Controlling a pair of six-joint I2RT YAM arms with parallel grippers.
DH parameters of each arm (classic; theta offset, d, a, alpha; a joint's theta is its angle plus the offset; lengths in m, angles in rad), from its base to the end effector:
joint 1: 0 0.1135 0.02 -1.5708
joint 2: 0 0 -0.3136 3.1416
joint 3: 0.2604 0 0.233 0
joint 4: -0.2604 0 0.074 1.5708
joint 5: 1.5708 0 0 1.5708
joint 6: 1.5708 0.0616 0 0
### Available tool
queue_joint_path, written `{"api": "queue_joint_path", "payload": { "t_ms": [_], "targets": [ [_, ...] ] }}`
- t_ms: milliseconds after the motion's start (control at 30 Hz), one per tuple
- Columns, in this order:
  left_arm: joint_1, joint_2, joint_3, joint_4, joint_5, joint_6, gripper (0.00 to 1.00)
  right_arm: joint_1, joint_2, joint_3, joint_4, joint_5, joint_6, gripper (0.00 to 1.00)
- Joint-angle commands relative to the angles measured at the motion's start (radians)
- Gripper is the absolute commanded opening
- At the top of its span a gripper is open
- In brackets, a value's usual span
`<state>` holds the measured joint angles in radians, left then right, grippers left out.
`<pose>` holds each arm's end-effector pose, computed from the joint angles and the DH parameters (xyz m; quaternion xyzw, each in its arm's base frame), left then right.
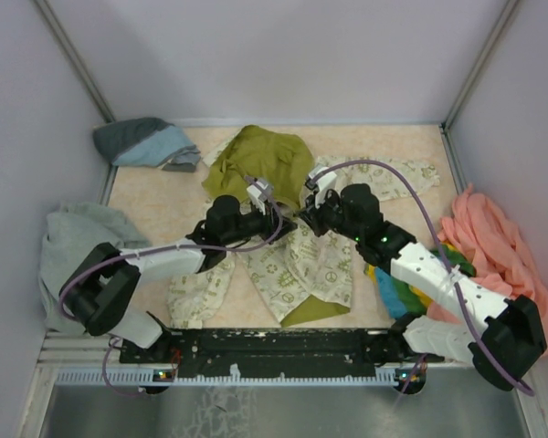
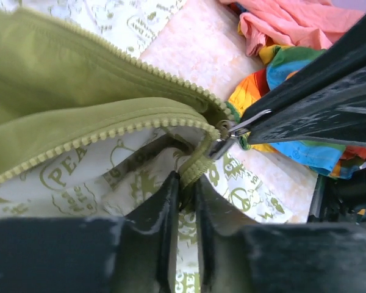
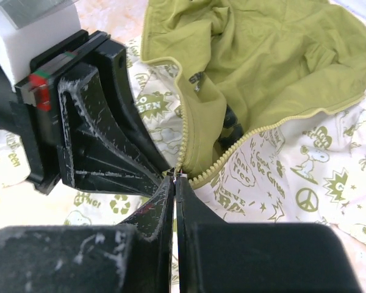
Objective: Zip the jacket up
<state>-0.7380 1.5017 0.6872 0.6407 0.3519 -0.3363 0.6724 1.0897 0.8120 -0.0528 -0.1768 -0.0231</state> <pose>0.2271 -0.2353 0.2810 0.2607 0.7164 -0.4391 0.4754 0.1773 0.1550 0.3438 -0.3245 0.7446 0.2527 0.5257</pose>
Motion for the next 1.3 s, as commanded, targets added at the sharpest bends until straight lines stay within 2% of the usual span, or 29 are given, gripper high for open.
{"api": "queue_joint_path", "payload": {
  "t_ms": [0, 33, 133, 200, 300, 467, 500, 533, 600, 667, 767, 867, 1000, 1133, 1267],
  "targets": [
    [-0.003, -0.006, 0.088, 0.003, 0.035, 0.019, 0.06, 0.005, 0.021, 0.078, 0.049, 0.075, -0.025, 0.0],
    [-0.003, -0.014, 0.122, -0.056, 0.026, 0.026, 0.01, -0.004, 0.033, 0.095, 0.046, 0.096, -0.032, 0.0],
    [0.0, -0.027, 0.278, -0.292, -0.024, 0.091, 0.0, -0.066, 0.081, 0.17, 0.033, 0.147, -0.038, 0.0],
    [0.001, -0.004, 0.446, -0.479, -0.058, 0.167, 0.0, -0.118, 0.106, 0.237, 0.025, 0.186, -0.044, 0.0],
    [0.006, 0.1, 0.802, -0.796, -0.085, 0.28, 0.0, -0.174, 0.143, 0.384, -0.012, 0.243, -0.08, 0.0],
    [0.005, 0.384, 1.582, -1.242, -0.016, 0.387, 0.0, -0.195, 0.162, 0.69, -0.135, 0.277, -0.159, 0.0],
    [0.005, 0.407, 1.7, -1.286, 0.01, 0.387, 0.0, -0.195, 0.153, 0.719, -0.151, 0.277, -0.167, 0.0],
    [0.005, 0.4, 1.714, -1.303, 0.038, 0.381, 0.0, -0.195, 0.139, 0.734, -0.168, 0.266, -0.168, 0.0],
    [0.003, 0.327, 1.578, -1.287, 0.088, 0.364, 0.0, -0.195, 0.094, 0.716, -0.198, 0.215, -0.156, 0.0],
    [0.002, 0.211, 1.327, -1.213, 0.105, 0.333, 0.0, -0.194, 0.049, 0.645, -0.218, 0.133, -0.127, 0.0],
    [0.002, 0.041, 0.97, -1.134, 0.045, 0.281, 0.0, -0.189, -0.005, 0.484, -0.221, 0.022, -0.068, 0.0],
    [0.002, -0.076, 0.721, -1.144, -0.021, 0.248, 0.0, -0.158, -0.039, 0.299, -0.183, -0.037, -0.025, 0.0],
    [-0.001, -0.171, 0.519, -1.252, -0.104, 0.211, 0.0, -0.087, -0.003, 0.135, -0.147, -0.053, 0.0, 0.0],
    [-0.003, -0.251, 0.364, -1.3, -0.153, 0.143, 0.0, -0.062, 0.076, 0.065, -0.083, -0.072, 0.027, 0.0],
    [-0.003, -0.297, 0.285, -1.343, -0.156, 0.089, 0.0, -0.067, 0.181, 0.074, -0.048, 0.06, 0.023, 0.0]
  ]
}}
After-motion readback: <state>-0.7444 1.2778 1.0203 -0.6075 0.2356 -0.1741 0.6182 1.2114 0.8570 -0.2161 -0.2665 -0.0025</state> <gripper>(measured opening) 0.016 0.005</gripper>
